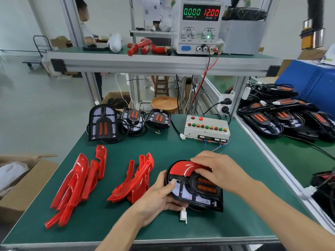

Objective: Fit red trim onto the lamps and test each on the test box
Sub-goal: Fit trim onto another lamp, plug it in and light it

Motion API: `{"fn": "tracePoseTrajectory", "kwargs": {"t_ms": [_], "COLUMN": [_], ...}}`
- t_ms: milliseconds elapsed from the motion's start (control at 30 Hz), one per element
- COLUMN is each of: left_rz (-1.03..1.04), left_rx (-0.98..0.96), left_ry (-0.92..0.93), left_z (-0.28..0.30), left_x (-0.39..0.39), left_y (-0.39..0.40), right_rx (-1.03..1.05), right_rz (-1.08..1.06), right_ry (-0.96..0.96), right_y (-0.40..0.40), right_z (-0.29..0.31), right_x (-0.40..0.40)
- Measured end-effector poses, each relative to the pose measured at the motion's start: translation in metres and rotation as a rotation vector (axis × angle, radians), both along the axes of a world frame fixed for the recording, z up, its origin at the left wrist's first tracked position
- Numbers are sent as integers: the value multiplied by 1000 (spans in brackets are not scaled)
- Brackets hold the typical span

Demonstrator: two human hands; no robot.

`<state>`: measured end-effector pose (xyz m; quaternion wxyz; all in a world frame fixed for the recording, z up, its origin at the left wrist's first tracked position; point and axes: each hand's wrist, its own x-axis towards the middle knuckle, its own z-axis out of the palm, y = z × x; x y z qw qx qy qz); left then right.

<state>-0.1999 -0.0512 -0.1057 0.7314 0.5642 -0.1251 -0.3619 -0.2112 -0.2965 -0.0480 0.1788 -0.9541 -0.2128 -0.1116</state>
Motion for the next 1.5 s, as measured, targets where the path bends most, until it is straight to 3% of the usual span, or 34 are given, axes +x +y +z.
{"fn": "tracePoseTrajectory", "kwargs": {"t_ms": [367, 600, 767, 1000, 1333, 1500], "left_rz": [22, 237, 391, 453, 399, 406], "left_rx": [54, 161, 97, 66, 27, 23], "left_ry": [-90, -142, -206, -235, -192, -212], "left_z": [-4, 1, -3, -11, -17, -16], "left_x": [-1, -1, -1, -7, -5, -7], "left_y": [0, -16, -25, -23, -17, -14], "right_rx": [0, 119, 413, 566, 1301, 1390], "right_rz": [13, 41, -126, -331, -295, -326], "right_ry": [-90, -135, 45, 236, 418, 411], "right_y": [-7, -4, -7, -23, -15, -7], "right_z": [-14, -30, -30, -41, -58, -66], "right_x": [-9, -13, -18, -38, -48, -45]}}
